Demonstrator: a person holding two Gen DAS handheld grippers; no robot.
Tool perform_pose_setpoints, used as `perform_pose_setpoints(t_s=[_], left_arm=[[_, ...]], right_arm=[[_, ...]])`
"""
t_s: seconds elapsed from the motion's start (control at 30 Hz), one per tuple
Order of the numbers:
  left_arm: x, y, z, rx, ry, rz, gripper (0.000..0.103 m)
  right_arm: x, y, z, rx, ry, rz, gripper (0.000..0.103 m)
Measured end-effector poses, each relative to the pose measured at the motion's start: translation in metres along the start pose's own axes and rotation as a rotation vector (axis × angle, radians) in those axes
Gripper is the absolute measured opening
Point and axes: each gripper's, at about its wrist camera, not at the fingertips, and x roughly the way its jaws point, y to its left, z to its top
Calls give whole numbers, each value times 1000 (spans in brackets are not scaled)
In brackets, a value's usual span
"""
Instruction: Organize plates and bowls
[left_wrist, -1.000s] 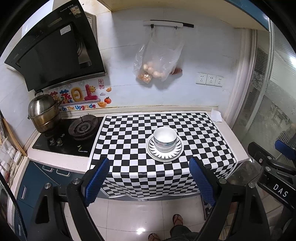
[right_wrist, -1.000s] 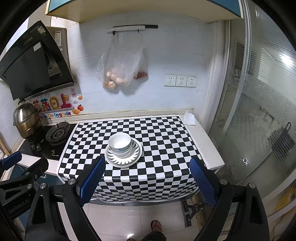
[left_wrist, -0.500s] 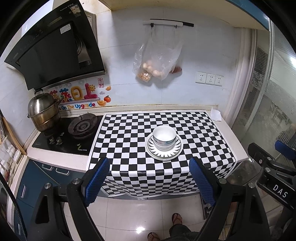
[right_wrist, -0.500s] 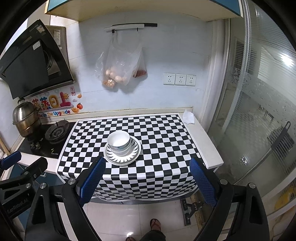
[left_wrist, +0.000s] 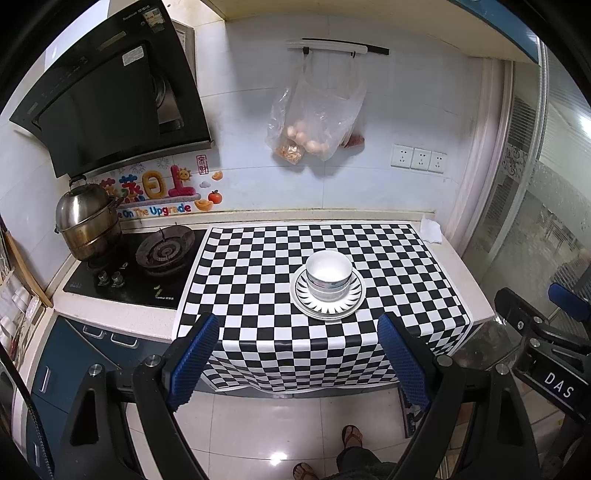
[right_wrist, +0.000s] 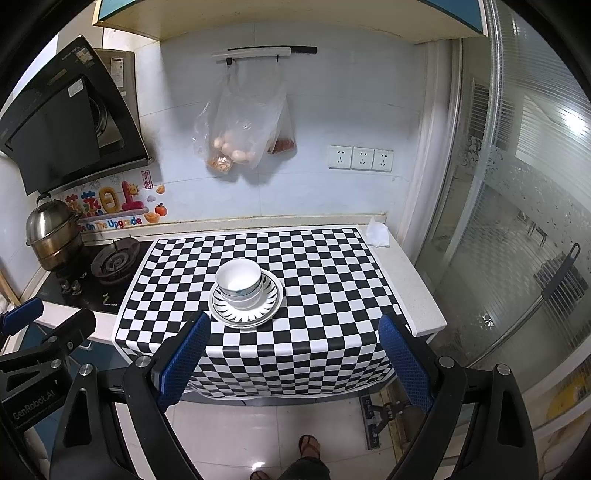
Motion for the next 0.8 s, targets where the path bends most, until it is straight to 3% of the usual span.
perform_pose_setpoints(t_s=[0.8], left_arm=[[0,2,1,-8,6,22,88]], right_arm=[[6,12,2,11,5,19,94]])
